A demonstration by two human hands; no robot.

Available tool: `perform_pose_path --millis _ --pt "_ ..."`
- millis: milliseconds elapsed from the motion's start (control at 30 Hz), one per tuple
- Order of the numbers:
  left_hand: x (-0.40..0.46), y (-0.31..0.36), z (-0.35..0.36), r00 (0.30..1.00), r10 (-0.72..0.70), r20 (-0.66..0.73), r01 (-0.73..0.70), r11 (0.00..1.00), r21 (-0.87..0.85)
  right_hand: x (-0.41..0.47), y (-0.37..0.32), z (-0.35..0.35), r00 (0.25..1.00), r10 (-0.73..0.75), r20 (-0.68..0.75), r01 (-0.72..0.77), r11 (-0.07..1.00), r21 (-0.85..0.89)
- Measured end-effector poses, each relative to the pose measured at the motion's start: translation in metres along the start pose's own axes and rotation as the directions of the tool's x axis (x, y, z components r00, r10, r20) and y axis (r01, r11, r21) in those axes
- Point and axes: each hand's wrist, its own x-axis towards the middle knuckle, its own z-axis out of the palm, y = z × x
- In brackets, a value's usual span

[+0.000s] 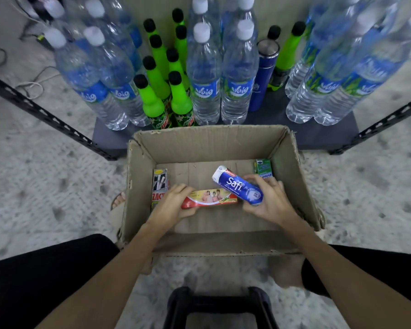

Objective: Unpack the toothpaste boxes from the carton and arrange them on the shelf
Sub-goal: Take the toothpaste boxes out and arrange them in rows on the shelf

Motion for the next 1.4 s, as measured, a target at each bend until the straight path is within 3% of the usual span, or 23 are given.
perform_pose_path --millis 167,500,700,967,1167,1267,1400 --pt "-0.005 0.023 -0.056 0.969 0.040 -0.242 -0.027 0.998 0.057 0.005 -0.041 -0.059 0.991 -0.086 -0.097 0.086 0.996 -0.005" --pt "-0.007 0.110 -0.201 0.829 0.237 -0.506 -0.209 0.971 0.113 -0.002 -0.135 -0.233 0.911 -0.300 -0.284 0.288 0.954 -0.083" --pt "-0.009 0.173 -0.292 0.743 0.330 -0.582 -0.294 0.943 0.159 -0.013 -0.191 -0.335 0.809 -0.442 -0.387 0.398 0.897 -0.192" --pt "-0.008 0.242 -0.380 0.616 0.422 -0.665 -0.353 0.903 0.246 -0.029 -0.237 -0.427 0.766 -0.432 -0.476 0.389 0.901 -0.191" --pt "0.012 0.277 -0.428 0.550 0.479 -0.684 -0.372 0.874 0.313 -0.024 -0.250 -0.488 0.685 -0.452 -0.571 0.389 0.890 -0.238" --pt "0.037 0.288 -0.455 0.534 0.485 -0.692 -0.345 0.873 0.346 -0.002 -0.251 -0.518 0.694 -0.461 -0.553 0.371 0.887 -0.274" --pt "0.083 0.290 -0.497 0.521 0.491 -0.698 -0.208 0.866 0.454 0.043 -0.251 -0.559 0.726 -0.433 -0.534 0.330 0.901 -0.281"
